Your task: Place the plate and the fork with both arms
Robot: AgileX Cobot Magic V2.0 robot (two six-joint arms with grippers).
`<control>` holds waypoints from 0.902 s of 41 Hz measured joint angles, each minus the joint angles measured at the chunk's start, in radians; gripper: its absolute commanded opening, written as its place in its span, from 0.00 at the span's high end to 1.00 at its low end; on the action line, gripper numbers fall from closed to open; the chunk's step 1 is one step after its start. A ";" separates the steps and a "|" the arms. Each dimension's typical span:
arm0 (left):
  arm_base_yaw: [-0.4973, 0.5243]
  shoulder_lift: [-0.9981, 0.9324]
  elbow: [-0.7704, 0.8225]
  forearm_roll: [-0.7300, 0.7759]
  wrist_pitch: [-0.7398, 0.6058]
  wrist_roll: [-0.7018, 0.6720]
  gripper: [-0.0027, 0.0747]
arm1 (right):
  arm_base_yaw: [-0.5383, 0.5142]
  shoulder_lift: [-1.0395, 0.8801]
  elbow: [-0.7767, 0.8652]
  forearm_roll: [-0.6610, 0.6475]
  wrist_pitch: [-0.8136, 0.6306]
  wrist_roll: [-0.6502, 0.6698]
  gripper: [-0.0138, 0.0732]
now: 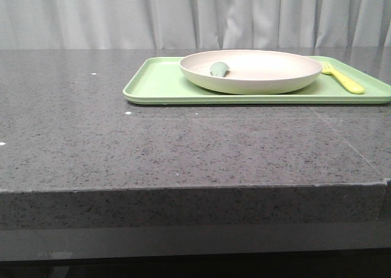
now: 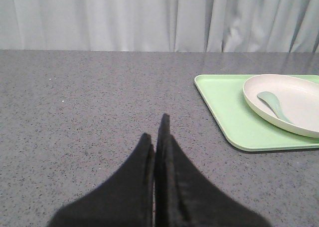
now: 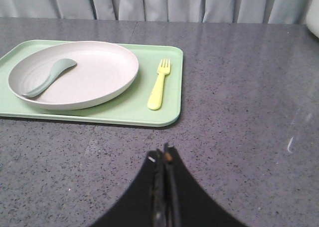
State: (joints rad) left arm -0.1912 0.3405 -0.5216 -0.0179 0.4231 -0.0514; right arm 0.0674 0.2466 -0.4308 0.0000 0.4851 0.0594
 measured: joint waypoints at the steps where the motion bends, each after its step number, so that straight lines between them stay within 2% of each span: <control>1: 0.000 0.000 0.000 0.000 0.000 0.000 0.99 | 0.000 0.000 0.000 0.000 0.000 0.000 0.98; 28: 0.000 0.000 0.000 0.000 0.000 0.000 0.99 | 0.000 0.000 0.000 0.000 0.000 0.000 0.98; 37: 0.016 -0.039 0.076 0.000 -0.055 0.000 0.99 | 0.000 0.000 0.000 0.000 0.000 0.000 0.98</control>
State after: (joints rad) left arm -0.1754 0.3011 -0.4460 -0.0179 0.3677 -0.0509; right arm 0.0674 0.2466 -0.4308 0.0000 0.4851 0.0594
